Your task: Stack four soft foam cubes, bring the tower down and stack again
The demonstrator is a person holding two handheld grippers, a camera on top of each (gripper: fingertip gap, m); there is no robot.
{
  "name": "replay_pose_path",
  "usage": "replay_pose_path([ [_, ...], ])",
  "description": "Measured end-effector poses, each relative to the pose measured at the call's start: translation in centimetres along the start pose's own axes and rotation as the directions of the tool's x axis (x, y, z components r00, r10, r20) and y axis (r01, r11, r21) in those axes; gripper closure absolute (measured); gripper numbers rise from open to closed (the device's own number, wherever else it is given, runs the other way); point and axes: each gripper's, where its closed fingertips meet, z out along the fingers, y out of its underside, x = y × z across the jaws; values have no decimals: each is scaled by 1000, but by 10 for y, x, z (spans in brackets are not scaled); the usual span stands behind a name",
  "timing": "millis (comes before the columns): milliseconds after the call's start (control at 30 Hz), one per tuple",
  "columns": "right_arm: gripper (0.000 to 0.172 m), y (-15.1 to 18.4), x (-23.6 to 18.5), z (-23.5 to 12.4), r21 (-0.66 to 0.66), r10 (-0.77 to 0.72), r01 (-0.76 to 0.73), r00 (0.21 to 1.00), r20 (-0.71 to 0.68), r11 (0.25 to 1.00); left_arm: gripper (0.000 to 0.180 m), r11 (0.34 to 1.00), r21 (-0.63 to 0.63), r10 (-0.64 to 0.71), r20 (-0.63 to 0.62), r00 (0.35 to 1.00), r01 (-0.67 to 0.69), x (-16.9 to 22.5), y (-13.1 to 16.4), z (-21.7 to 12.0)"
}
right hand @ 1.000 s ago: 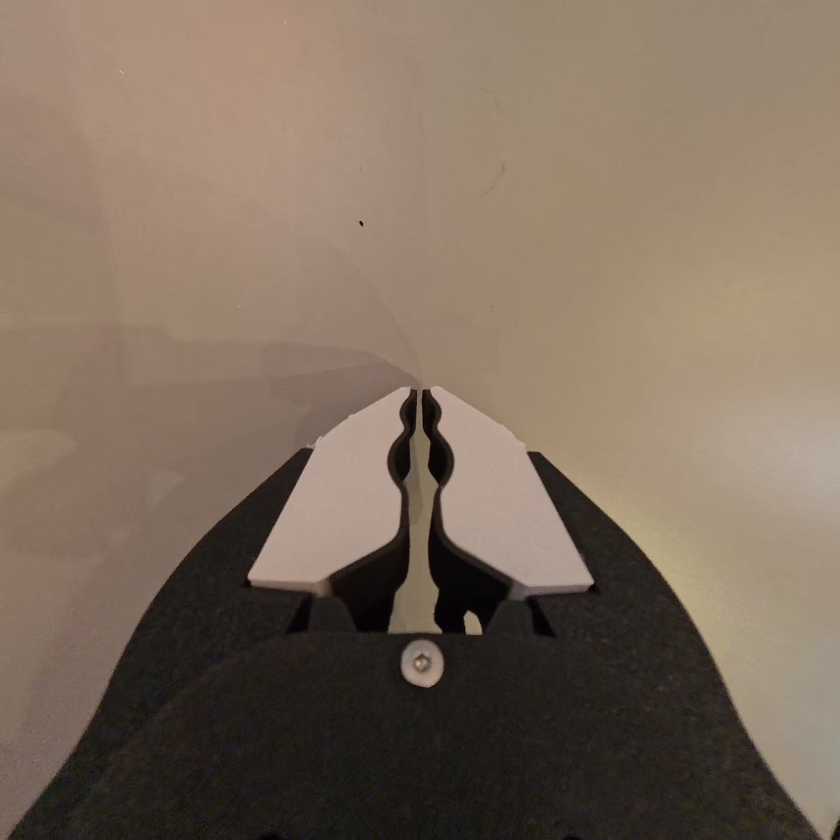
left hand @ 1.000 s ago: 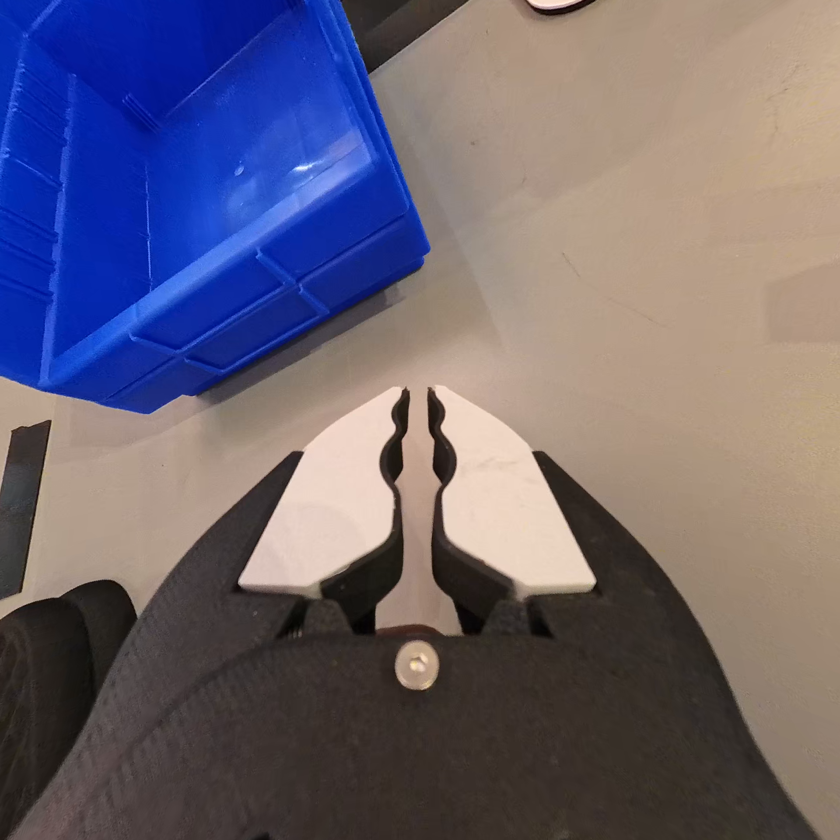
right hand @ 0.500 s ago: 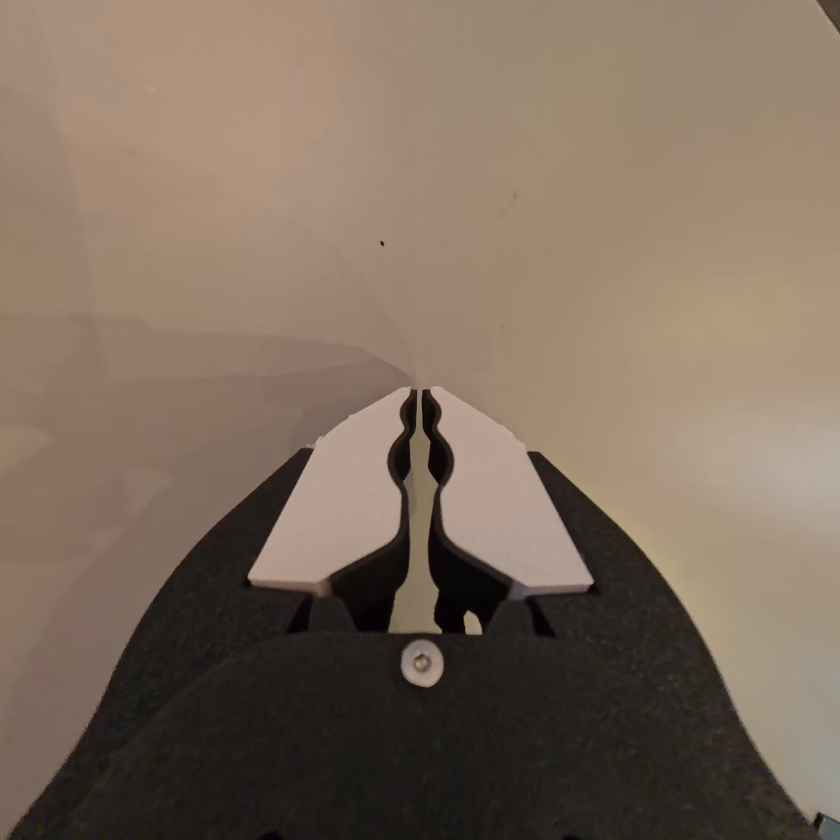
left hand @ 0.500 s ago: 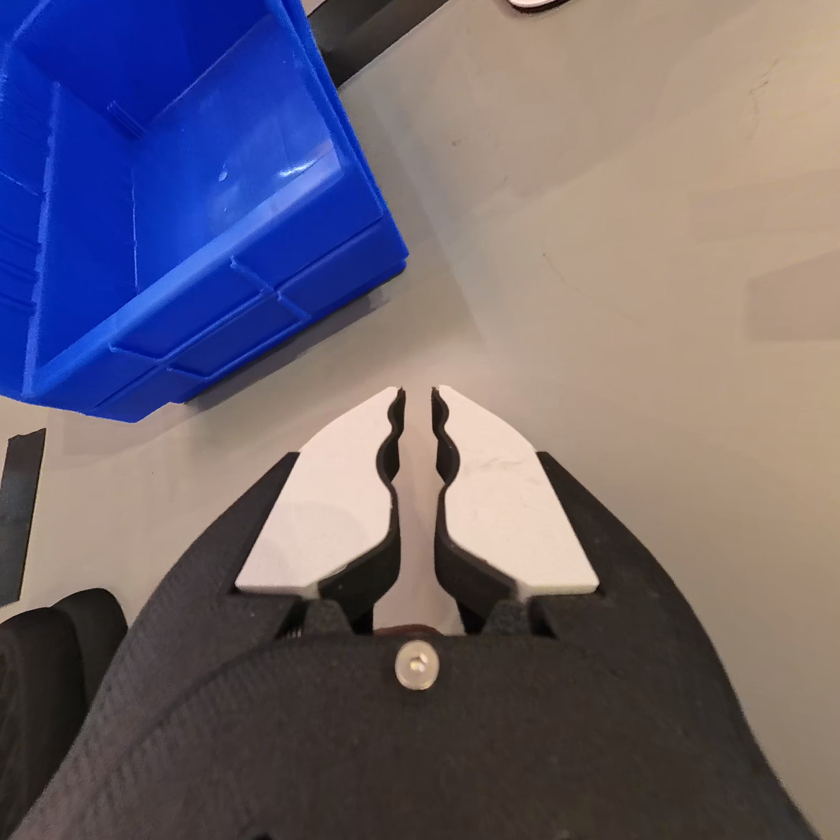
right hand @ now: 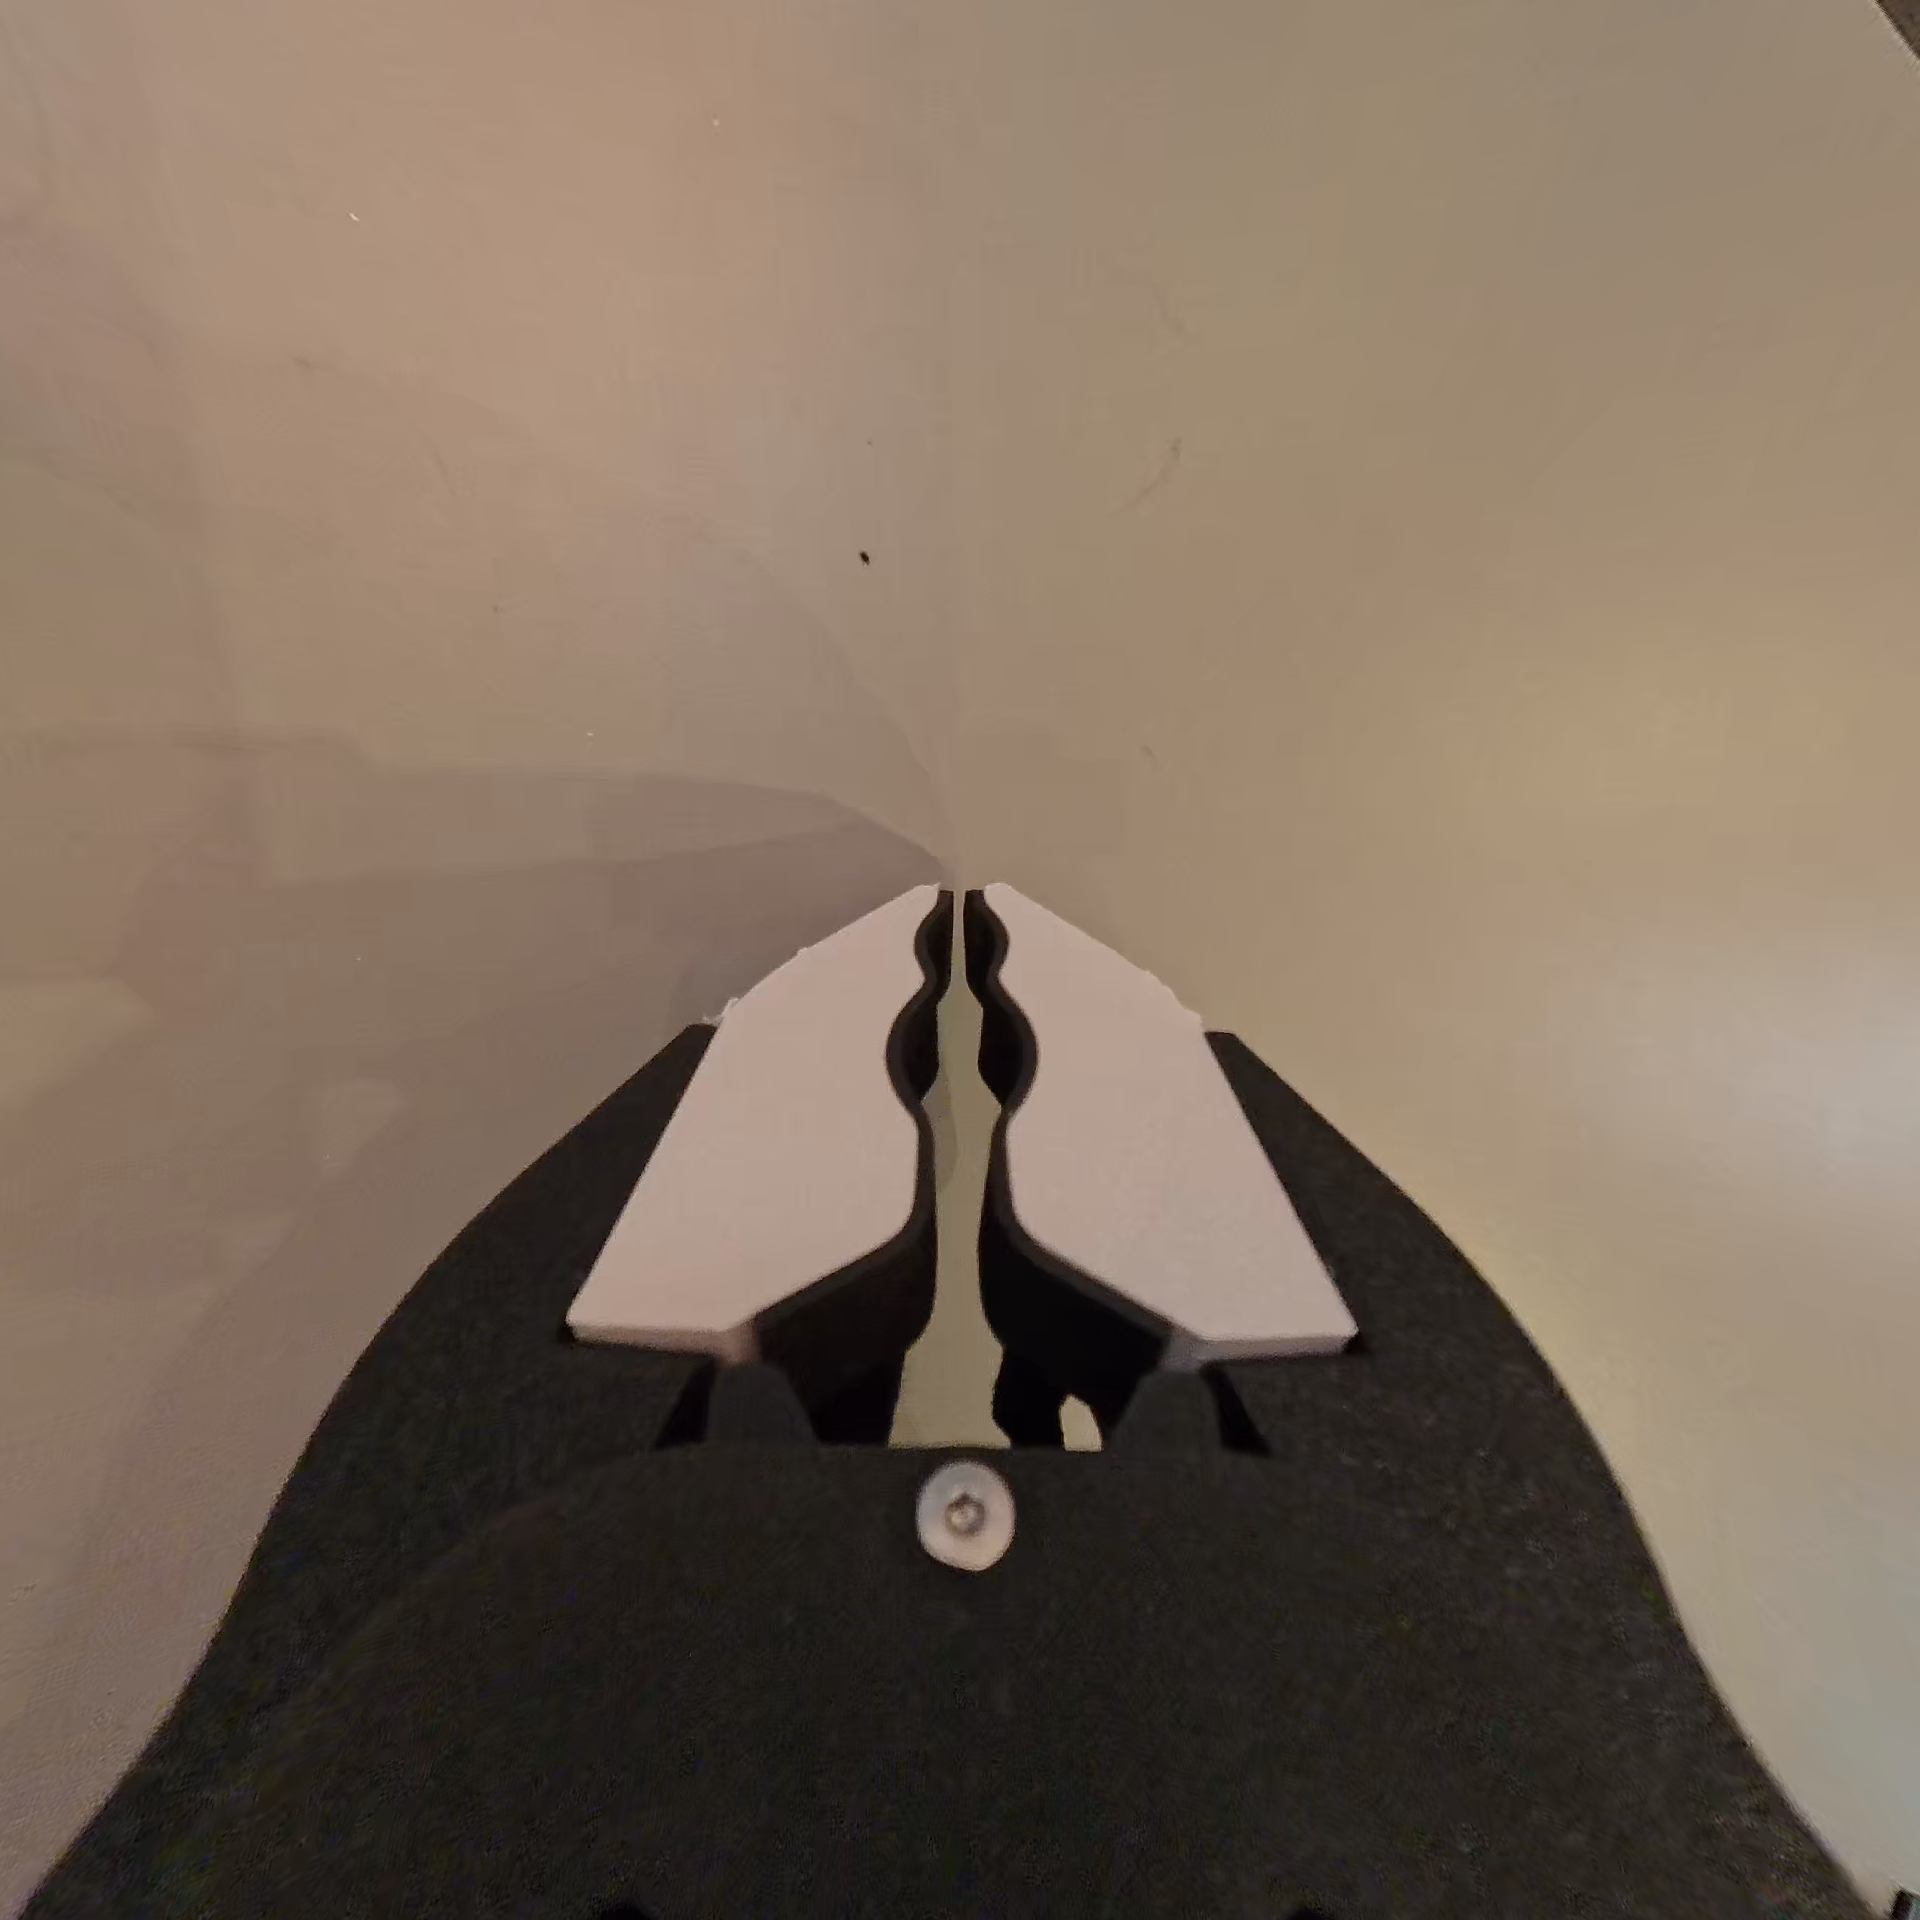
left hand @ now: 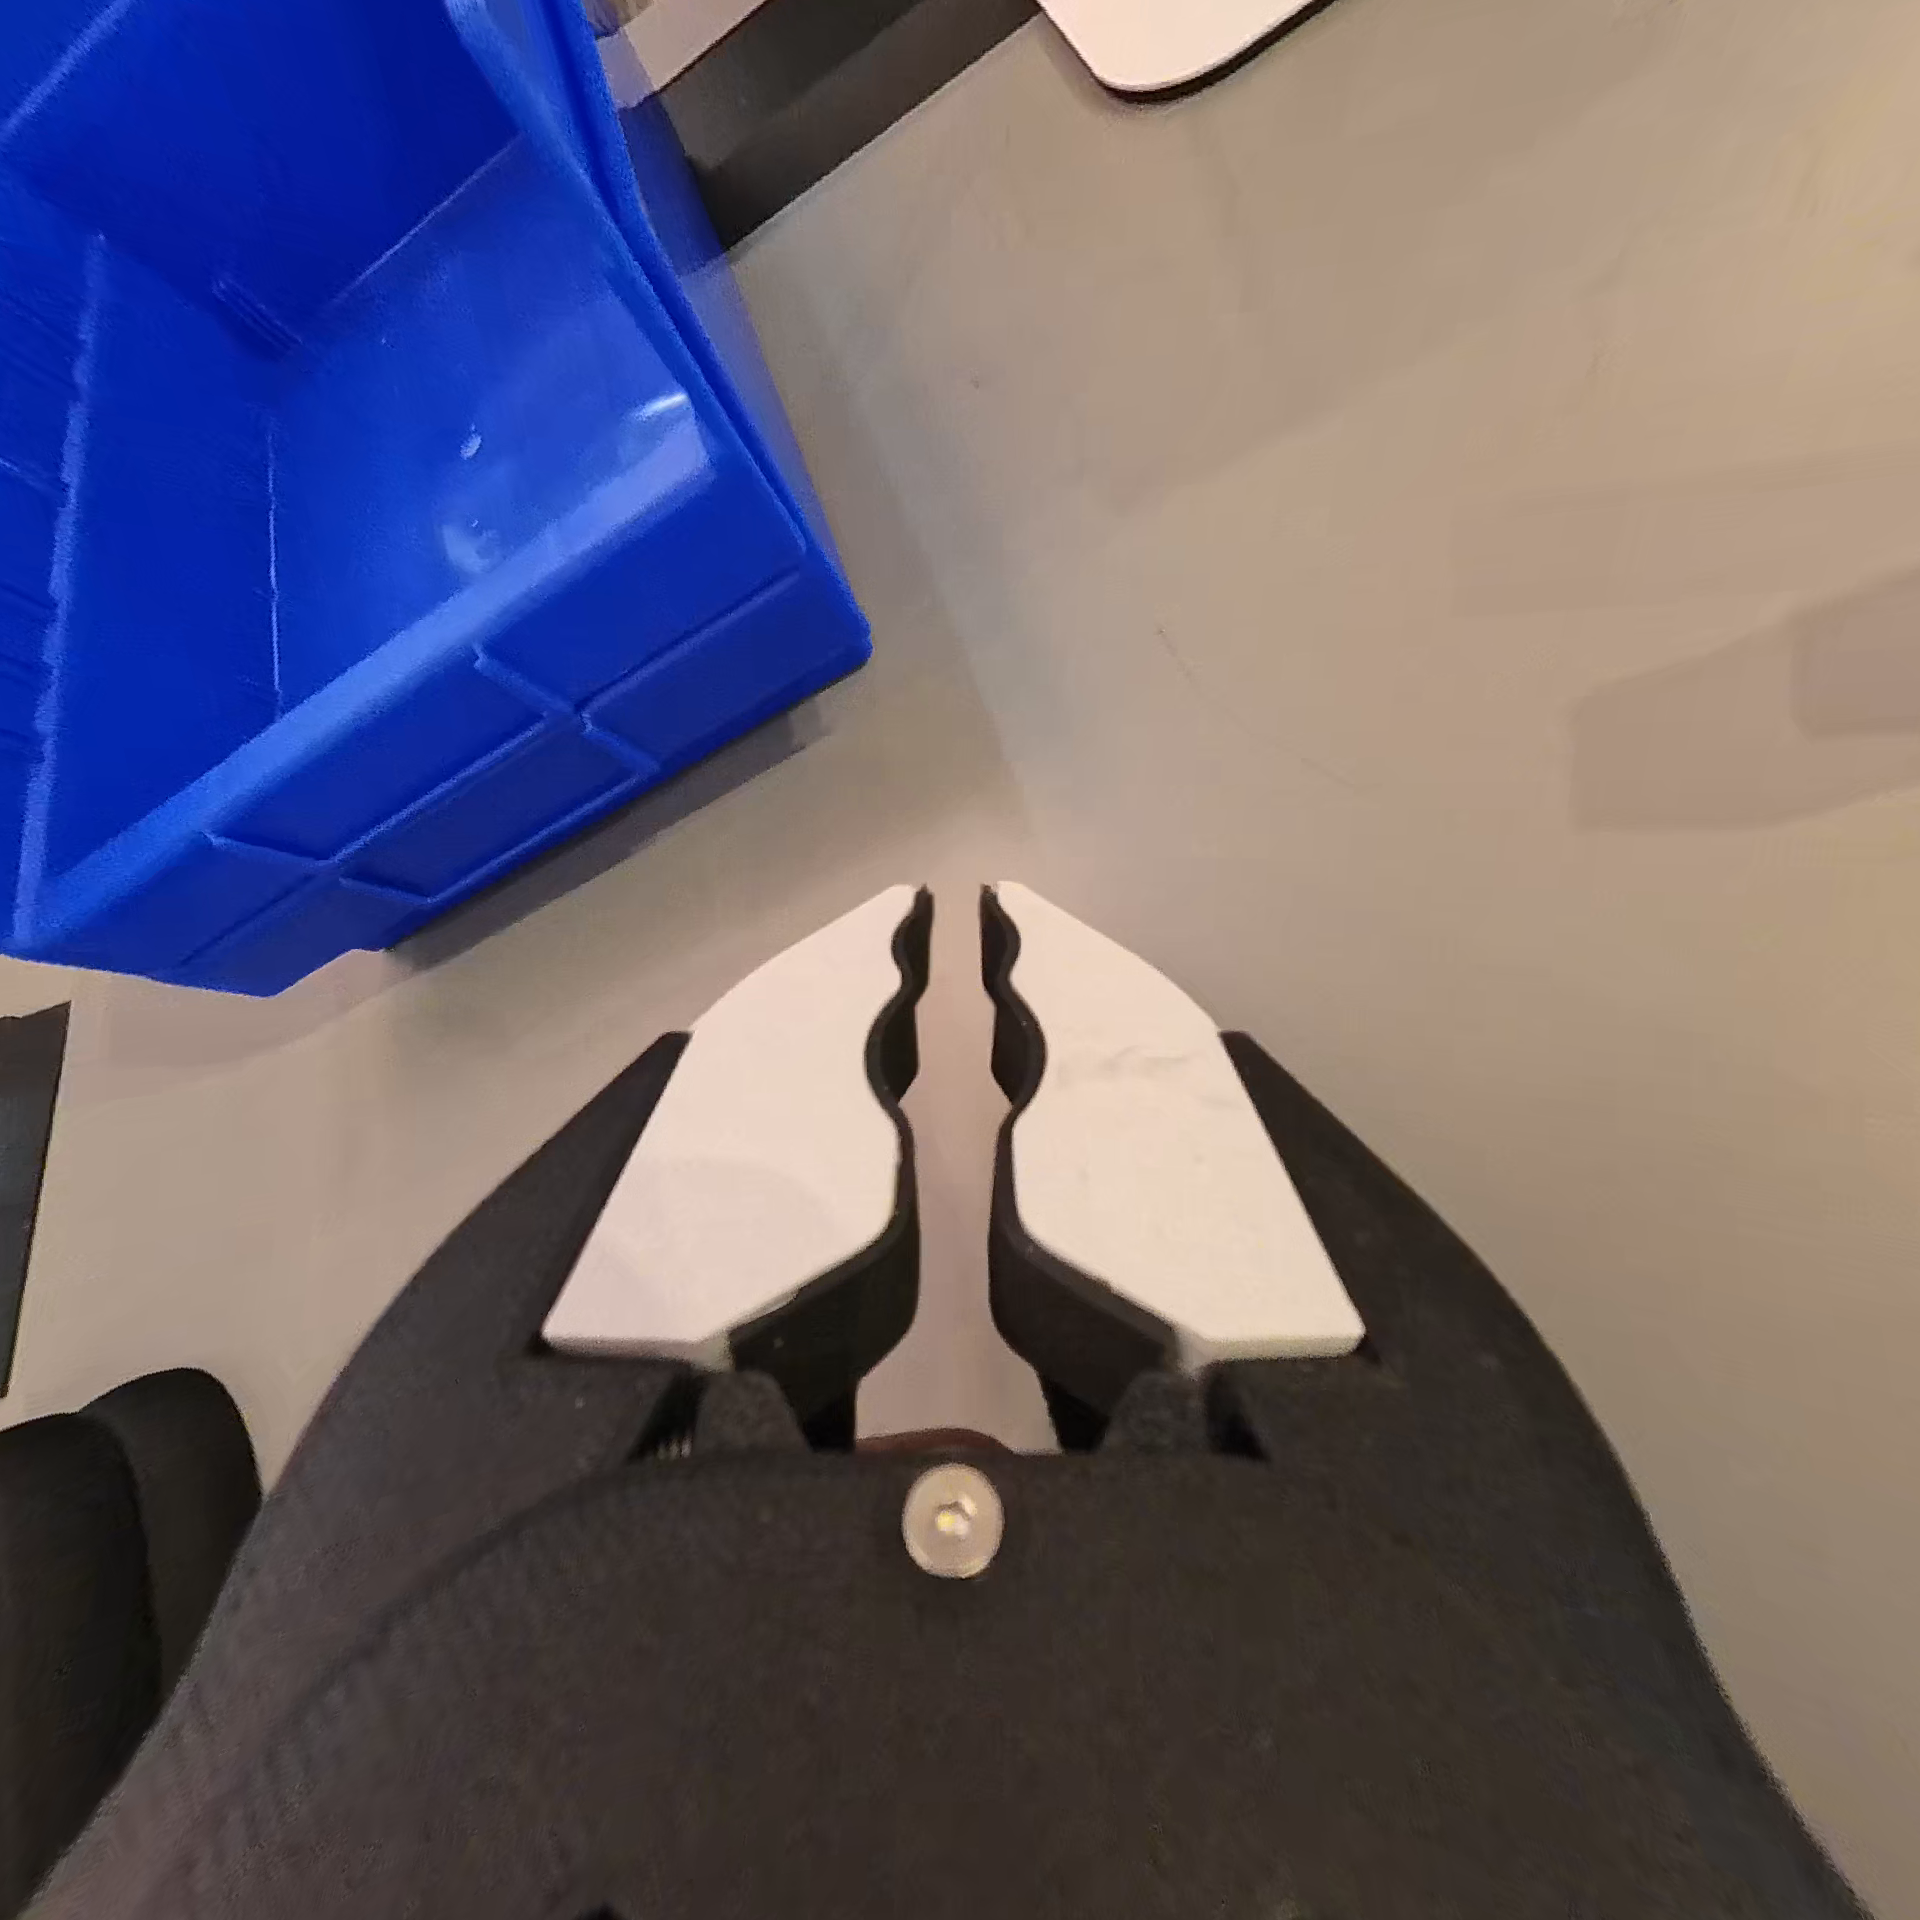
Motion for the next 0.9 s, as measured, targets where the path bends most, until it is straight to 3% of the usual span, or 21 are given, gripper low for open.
replay_pose_path([
  [167,170,5,8,-3,-2,34,-34,999,7,999,173,999,-7,-54,-32,998,54,6,-9,-1],
  [300,170,13,20,-7,0,85,-85,996,18,996,173,999,-27,-46,-74,996,44,39,-28,6],
  [633,171,17,45,-22,36,157,-158,987,24,987,179,997,-31,55,-303,951,-67,214,-114,24],
  [733,171,21,52,-25,44,177,-178,984,24,983,178,999,-15,37,-321,946,-44,222,-123,25],
  [900,171,27,64,-27,54,219,-221,975,39,974,175,999,-35,-8,-322,947,-3,196,-98,29],
])
